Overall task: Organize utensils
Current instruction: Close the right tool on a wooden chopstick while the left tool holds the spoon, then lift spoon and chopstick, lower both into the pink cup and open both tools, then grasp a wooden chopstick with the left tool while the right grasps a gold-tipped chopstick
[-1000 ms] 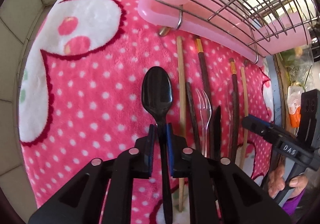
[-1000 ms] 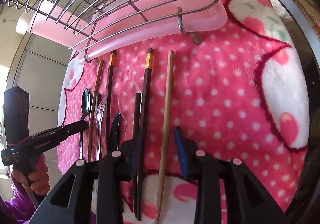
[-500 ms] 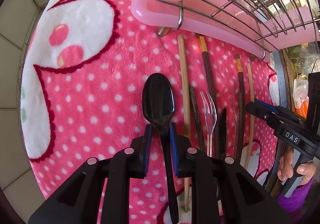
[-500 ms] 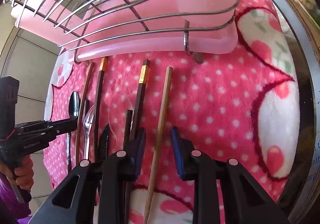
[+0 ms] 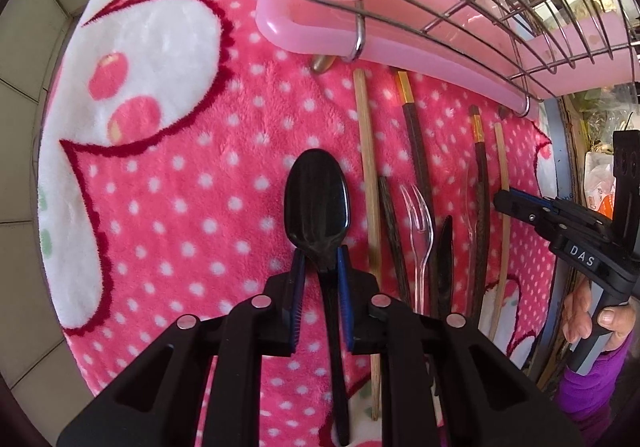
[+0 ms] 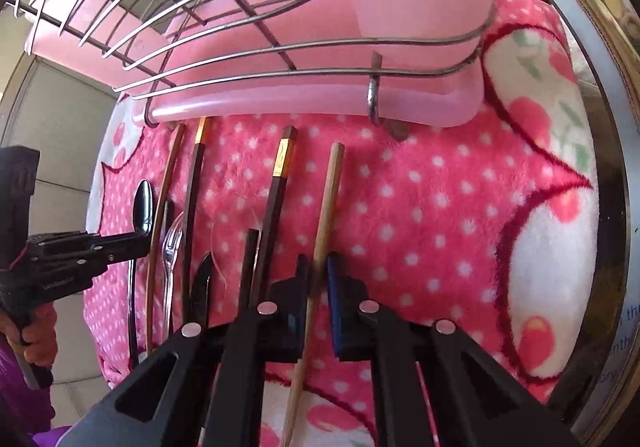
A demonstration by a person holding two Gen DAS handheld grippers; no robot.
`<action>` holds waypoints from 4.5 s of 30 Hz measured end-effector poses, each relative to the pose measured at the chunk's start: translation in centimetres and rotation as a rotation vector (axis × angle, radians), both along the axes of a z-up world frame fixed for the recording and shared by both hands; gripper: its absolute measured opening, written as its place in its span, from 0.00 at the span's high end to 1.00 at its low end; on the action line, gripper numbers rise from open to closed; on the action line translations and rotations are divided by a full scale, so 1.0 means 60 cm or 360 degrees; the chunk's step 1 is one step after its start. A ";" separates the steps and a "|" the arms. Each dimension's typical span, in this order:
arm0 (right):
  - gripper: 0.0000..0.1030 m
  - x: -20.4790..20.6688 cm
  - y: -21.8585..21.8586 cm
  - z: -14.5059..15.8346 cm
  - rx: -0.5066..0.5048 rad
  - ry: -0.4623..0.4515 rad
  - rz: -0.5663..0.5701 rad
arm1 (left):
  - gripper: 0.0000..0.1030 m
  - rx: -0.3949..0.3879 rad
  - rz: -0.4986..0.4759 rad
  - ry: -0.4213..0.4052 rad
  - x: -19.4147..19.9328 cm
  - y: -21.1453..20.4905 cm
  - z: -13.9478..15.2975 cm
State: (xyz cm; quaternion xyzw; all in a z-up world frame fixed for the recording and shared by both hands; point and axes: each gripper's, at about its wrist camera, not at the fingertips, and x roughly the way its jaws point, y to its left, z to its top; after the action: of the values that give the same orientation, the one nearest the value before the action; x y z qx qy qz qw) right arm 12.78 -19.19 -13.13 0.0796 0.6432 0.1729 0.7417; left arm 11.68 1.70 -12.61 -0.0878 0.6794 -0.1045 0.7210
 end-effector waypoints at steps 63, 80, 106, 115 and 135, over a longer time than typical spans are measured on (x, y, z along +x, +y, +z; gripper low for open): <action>0.94 0.092 -0.118 0.385 0.0062 -0.1655 -0.0532 | 0.92 -0.0198 0.0469 -0.1871 0.090 0.051 0.346; 0.94 0.104 -0.132 0.300 0.0061 -0.1177 -0.0463 | 0.96 -0.0248 0.0390 -0.1413 0.098 0.051 0.258; 0.70 0.124 -0.114 0.297 -0.0007 -0.1022 -0.0354 | 0.62 -0.0104 0.0316 -0.1404 0.108 0.047 0.282; 0.70 0.075 -0.137 0.304 0.0053 -0.1012 -0.0402 | 0.60 -0.0127 0.0353 -0.1335 0.075 0.066 0.283; 0.70 -0.094 -0.066 0.159 0.0216 -0.0644 -0.0321 | 0.73 -0.0111 0.0212 -0.0785 -0.074 0.020 0.123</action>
State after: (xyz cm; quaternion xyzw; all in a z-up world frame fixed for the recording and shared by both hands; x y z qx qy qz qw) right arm 7.17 -23.17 -3.57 0.1568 0.4571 0.1532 0.8620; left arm 7.27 2.92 -5.22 -0.1289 0.4718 -0.0984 0.8667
